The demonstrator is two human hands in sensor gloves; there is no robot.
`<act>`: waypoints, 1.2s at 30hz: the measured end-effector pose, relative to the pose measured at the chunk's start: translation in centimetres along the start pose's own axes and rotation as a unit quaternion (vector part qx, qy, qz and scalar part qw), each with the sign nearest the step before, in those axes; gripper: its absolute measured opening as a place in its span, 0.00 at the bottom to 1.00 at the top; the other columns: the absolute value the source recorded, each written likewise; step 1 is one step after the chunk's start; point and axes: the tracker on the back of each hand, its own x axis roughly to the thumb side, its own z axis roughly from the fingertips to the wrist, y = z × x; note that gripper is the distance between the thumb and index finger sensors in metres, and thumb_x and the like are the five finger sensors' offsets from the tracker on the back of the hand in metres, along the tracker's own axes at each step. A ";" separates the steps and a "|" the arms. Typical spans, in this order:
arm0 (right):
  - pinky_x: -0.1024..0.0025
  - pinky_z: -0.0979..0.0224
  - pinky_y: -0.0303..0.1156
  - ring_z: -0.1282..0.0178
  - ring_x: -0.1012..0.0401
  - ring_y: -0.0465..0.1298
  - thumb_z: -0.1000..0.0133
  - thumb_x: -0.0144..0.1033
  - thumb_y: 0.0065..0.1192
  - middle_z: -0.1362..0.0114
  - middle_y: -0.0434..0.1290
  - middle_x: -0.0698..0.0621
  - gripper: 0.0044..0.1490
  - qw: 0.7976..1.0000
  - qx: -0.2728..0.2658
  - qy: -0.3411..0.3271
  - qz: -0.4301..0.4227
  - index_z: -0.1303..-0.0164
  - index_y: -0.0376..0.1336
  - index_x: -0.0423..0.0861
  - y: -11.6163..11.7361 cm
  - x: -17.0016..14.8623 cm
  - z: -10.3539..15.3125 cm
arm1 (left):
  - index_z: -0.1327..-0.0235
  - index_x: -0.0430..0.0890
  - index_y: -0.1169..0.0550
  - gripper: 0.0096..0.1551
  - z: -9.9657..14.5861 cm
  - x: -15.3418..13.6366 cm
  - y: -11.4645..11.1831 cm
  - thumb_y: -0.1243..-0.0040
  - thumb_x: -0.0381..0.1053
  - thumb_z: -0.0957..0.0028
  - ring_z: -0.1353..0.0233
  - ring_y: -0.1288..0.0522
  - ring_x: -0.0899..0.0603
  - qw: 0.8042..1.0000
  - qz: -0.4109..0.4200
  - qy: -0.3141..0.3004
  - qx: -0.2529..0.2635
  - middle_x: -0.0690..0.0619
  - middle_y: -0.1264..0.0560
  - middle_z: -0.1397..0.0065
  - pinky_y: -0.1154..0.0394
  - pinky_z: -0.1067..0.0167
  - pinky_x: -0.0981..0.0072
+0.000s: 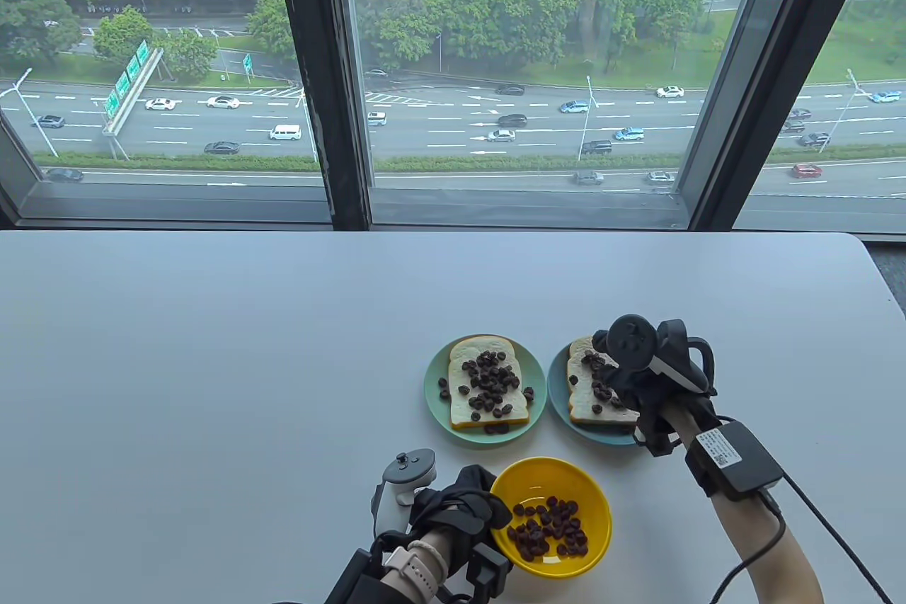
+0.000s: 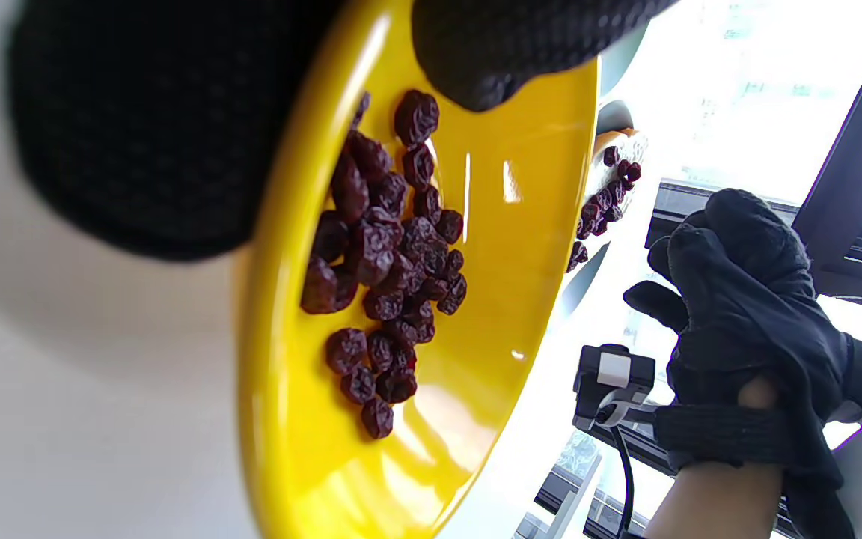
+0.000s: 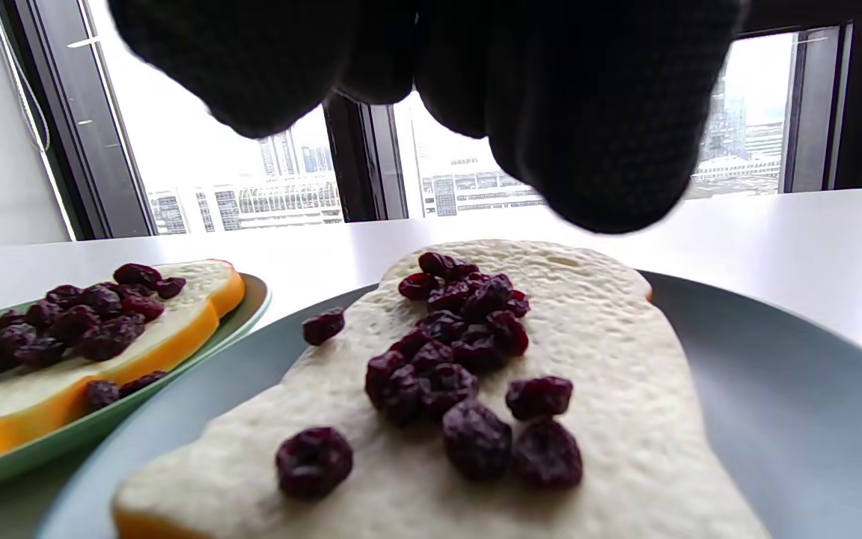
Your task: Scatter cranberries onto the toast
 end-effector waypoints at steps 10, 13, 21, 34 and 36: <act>0.70 0.44 0.83 0.34 0.49 0.72 0.58 0.49 0.62 0.27 0.59 0.45 0.43 0.966 0.106 -0.221 -0.077 0.32 0.52 0.55 -0.2 8.0 9.2 | 0.42 0.50 0.40 0.30 0.0 0.2 0.0 0.40 0.38 0.54 0.58 0.30 0.34 1.000 -0.002 -0.013 0.007 0.38 0.36 0.46 0.13 0.74 0.56; 0.68 0.41 0.81 0.33 0.47 0.70 0.58 0.51 0.62 0.26 0.56 0.44 0.45 0.956 0.143 -0.253 -0.034 0.30 0.50 0.55 0.8 10.0 10.8 | 0.42 0.51 0.40 0.30 0.1 0.3 -0.1 0.40 0.38 0.54 0.58 0.30 0.34 1.000 -0.002 -0.018 0.005 0.38 0.36 0.46 0.13 0.74 0.56; 0.64 0.33 0.72 0.28 0.41 0.59 0.59 0.52 0.62 0.23 0.46 0.41 0.51 0.930 0.249 -0.260 0.066 0.28 0.43 0.59 4.3 11.9 12.6 | 0.43 0.49 0.39 0.30 0.6 0.9 -0.8 0.39 0.37 0.56 0.59 0.31 0.33 0.999 -0.014 -0.035 0.012 0.36 0.36 0.47 0.13 0.75 0.54; 0.84 0.57 0.86 0.48 0.58 0.78 0.64 0.37 0.70 0.38 0.68 0.51 0.27 0.938 0.094 -0.288 0.166 0.55 0.64 0.64 5.3 13.8 14.2 | 0.44 0.49 0.40 0.30 0.5 0.1 -1.8 0.39 0.36 0.56 0.60 0.31 0.32 0.999 -0.006 -0.030 -0.010 0.36 0.37 0.48 0.13 0.75 0.53; 0.87 0.59 0.87 0.52 0.57 0.79 0.63 0.35 0.70 0.41 0.70 0.52 0.24 0.937 0.076 -0.295 0.173 0.59 0.65 0.64 5.3 13.9 14.4 | 0.43 0.49 0.40 0.30 0.5 0.2 -1.8 0.39 0.36 0.56 0.59 0.32 0.32 0.999 -0.007 -0.032 -0.008 0.36 0.37 0.47 0.13 0.75 0.53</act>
